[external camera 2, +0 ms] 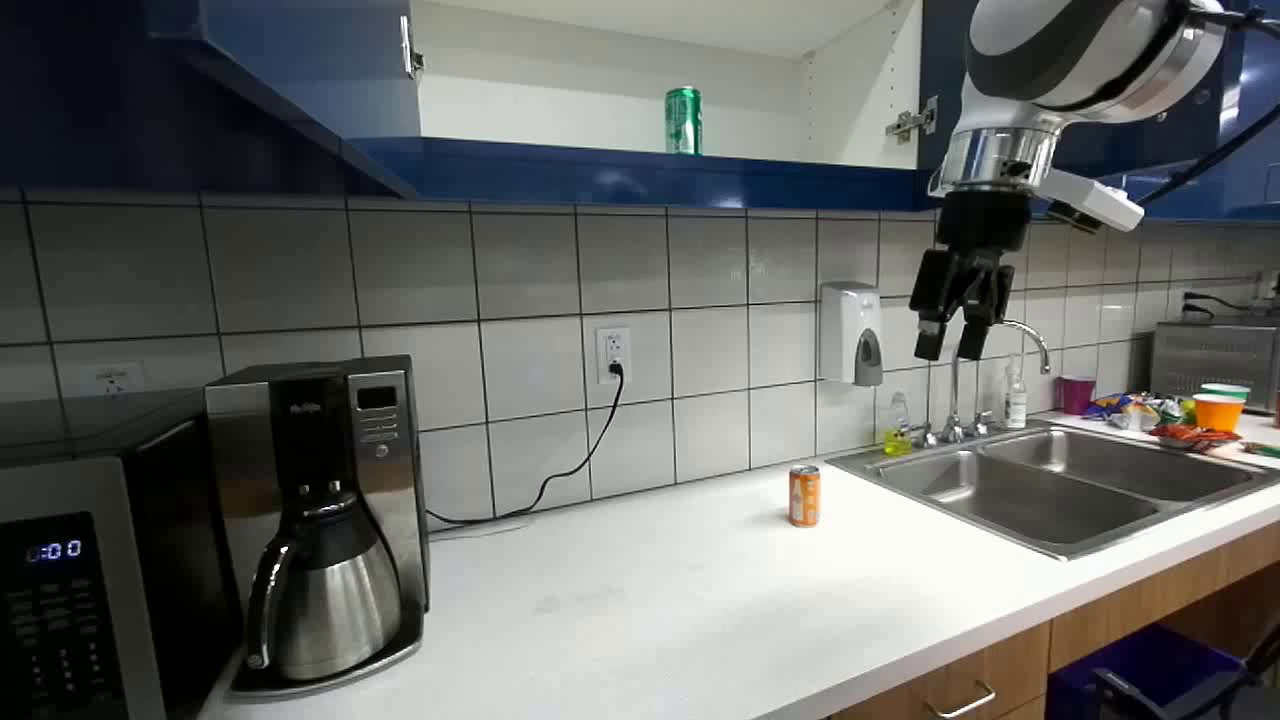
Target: Remove the green can from the open upper cabinet then place it on the counter.
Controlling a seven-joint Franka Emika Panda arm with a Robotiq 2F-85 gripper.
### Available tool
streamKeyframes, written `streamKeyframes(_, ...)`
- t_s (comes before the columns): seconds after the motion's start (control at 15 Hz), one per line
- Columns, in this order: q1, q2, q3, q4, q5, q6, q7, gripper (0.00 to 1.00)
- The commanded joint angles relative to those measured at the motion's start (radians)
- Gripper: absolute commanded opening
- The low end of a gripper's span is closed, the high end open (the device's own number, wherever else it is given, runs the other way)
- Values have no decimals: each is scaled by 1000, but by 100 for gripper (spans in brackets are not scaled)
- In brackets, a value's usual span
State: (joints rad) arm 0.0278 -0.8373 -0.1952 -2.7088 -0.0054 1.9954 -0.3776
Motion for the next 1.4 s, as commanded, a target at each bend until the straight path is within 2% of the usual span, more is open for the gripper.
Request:
streamKeyframes(0.0,-3,2,3,2,2,-3,-1,100)
streamKeyframes(0.67,10,8,22,20,0,14,2,100)
streamKeyframes(1.33,66,13,66,171,14,77,14,100)
